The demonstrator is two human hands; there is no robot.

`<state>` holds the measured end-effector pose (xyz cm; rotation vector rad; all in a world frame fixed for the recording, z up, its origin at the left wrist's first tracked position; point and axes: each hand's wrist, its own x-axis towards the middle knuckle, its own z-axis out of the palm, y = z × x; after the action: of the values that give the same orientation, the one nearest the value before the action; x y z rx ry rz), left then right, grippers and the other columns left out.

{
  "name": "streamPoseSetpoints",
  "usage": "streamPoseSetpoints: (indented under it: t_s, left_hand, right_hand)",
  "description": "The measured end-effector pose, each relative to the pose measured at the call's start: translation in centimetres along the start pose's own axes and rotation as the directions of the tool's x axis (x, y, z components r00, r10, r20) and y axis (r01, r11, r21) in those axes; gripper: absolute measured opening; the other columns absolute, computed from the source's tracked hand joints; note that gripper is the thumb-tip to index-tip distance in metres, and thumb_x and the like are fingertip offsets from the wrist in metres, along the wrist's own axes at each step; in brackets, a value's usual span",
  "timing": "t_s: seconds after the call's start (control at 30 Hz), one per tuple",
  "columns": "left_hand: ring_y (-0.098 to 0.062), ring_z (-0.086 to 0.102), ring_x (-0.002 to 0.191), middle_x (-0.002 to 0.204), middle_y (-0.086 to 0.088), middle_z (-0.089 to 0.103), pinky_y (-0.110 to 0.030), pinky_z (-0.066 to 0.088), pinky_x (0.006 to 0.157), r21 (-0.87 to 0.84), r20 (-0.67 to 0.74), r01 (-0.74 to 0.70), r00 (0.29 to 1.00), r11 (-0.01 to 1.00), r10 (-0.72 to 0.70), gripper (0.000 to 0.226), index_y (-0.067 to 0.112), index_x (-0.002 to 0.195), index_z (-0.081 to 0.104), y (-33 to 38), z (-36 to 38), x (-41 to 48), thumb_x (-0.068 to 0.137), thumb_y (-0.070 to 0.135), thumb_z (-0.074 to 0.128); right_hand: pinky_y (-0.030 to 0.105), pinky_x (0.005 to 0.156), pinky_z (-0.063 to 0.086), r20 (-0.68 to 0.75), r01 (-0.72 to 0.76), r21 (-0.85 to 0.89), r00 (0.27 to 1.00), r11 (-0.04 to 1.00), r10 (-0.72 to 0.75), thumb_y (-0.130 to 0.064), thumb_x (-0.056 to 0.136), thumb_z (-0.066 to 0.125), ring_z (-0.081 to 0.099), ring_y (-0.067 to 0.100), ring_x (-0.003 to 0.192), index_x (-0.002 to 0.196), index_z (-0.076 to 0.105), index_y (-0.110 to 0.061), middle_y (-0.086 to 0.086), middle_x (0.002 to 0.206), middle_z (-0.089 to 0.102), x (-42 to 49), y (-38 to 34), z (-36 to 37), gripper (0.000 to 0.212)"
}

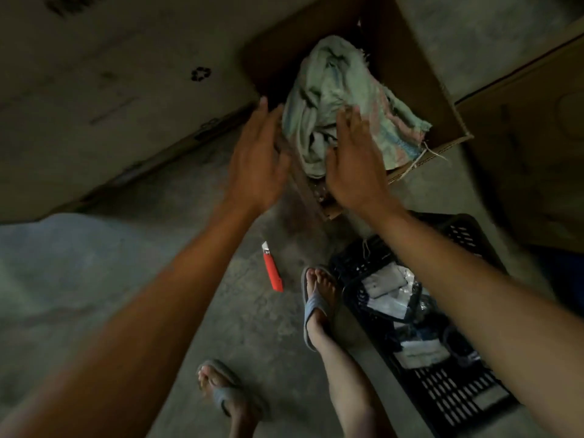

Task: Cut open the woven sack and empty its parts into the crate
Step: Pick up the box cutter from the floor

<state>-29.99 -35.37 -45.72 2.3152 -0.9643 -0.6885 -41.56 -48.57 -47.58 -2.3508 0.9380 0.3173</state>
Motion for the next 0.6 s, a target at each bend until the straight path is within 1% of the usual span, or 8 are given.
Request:
streamPoseSetpoints:
  t_s: [0.1,0.17,0.23,0.33,0.4,0.47,0.53,0.6]
  left_hand:
    - [-0.033,0.025,0.152,0.164,-0.020,0.023,-0.036,0.022,0.123,-0.023,-0.015,0.224,0.974,0.974,-0.224,0.067,0.003,0.150,0.038,-2.5,-1.4,-9.7,0.089,0.006,0.063]
    - [-0.033,0.027,0.151,0.163,-0.019,0.026,-0.034,0.022,0.121,-0.012,0.004,0.369,0.929,0.929,-0.369,0.067,0.005,0.150,0.039,-5.2,-1.6,-16.1,0.088,0.006,0.064]
    - [-0.031,0.025,0.151,0.165,-0.016,0.023,-0.033,0.022,0.120,0.032,0.054,0.470,0.880,0.882,-0.472,0.068,0.010,0.152,0.036,-8.3,-1.2,-21.9,0.089,0.010,0.063]
    - [-0.031,0.021,0.153,0.166,-0.015,0.019,-0.040,0.024,0.122,0.126,0.123,0.533,0.828,0.836,-0.547,0.072,0.011,0.153,0.034,-13.8,1.0,-28.8,0.088,0.013,0.064]
    - [-0.031,0.018,0.154,0.167,-0.016,0.018,-0.040,0.023,0.124,0.145,0.153,0.557,0.804,0.818,-0.575,0.074,0.010,0.154,0.033,-18.0,3.4,-32.1,0.087,0.013,0.064]
    - [-0.030,0.014,0.155,0.167,-0.015,0.014,-0.040,0.022,0.124,0.162,0.165,0.574,0.786,0.802,-0.596,0.076,0.010,0.156,0.028,-22.4,6.5,-34.0,0.089,0.016,0.064]
    - [-0.030,0.009,0.156,0.168,-0.014,0.010,-0.039,0.019,0.125,0.177,0.160,0.586,0.776,0.791,-0.610,0.079,0.009,0.158,0.022,-27.1,10.0,-34.8,0.091,0.018,0.063]
    - [-0.030,0.005,0.156,0.168,-0.016,0.007,-0.038,0.015,0.126,0.184,0.151,0.596,0.769,0.782,-0.621,0.082,0.008,0.158,0.018,-31.8,13.7,-34.7,0.091,0.020,0.063]
  right_hand:
    - [0.043,0.125,0.015,0.058,0.081,-0.002,0.995,0.997,-0.081,-0.022,0.099,0.042,0.003,0.033,0.155,0.158,0.011,-0.002,0.021,0.167,0.004,-8.7,-4.1,0.5,0.069]
    - [0.040,0.126,0.015,0.149,0.098,0.017,0.984,0.995,-0.099,-0.024,0.099,0.043,0.006,0.030,0.156,0.158,0.013,-0.002,0.019,0.167,0.008,-14.0,-6.1,2.5,0.069]
    - [0.036,0.126,0.014,0.264,0.101,-0.030,0.960,0.994,-0.090,-0.025,0.100,0.042,0.008,0.027,0.156,0.157,0.013,-0.001,0.018,0.167,0.010,-17.9,-6.9,6.1,0.069]
    - [0.041,0.124,0.018,0.384,0.050,-0.198,0.923,0.979,0.030,-0.028,0.100,0.040,0.014,0.027,0.155,0.158,0.009,-0.002,0.017,0.167,0.010,-20.8,-5.8,13.8,0.071]
    - [0.045,0.122,0.019,0.414,0.023,-0.293,0.904,0.956,0.106,-0.030,0.100,0.038,0.020,0.031,0.153,0.158,0.009,-0.003,0.017,0.167,0.011,-21.1,-4.7,19.5,0.070]
    - [0.045,0.124,0.010,0.403,-0.003,-0.342,0.903,0.940,0.150,-0.028,0.102,0.039,0.019,0.032,0.152,0.157,0.011,0.000,0.018,0.166,0.013,-20.4,-3.4,25.5,0.068]
    - [0.038,0.118,0.003,0.373,-0.066,-0.355,0.905,0.933,0.206,-0.023,0.102,0.043,0.019,0.034,0.152,0.156,0.013,0.004,0.021,0.165,0.015,-18.9,-2.1,31.6,0.067]
    - [0.037,0.121,0.009,0.358,-0.172,-0.326,0.887,0.930,0.290,-0.019,0.102,0.043,0.016,0.034,0.153,0.155,0.009,0.008,0.025,0.164,0.012,-16.8,-1.0,37.5,0.068]
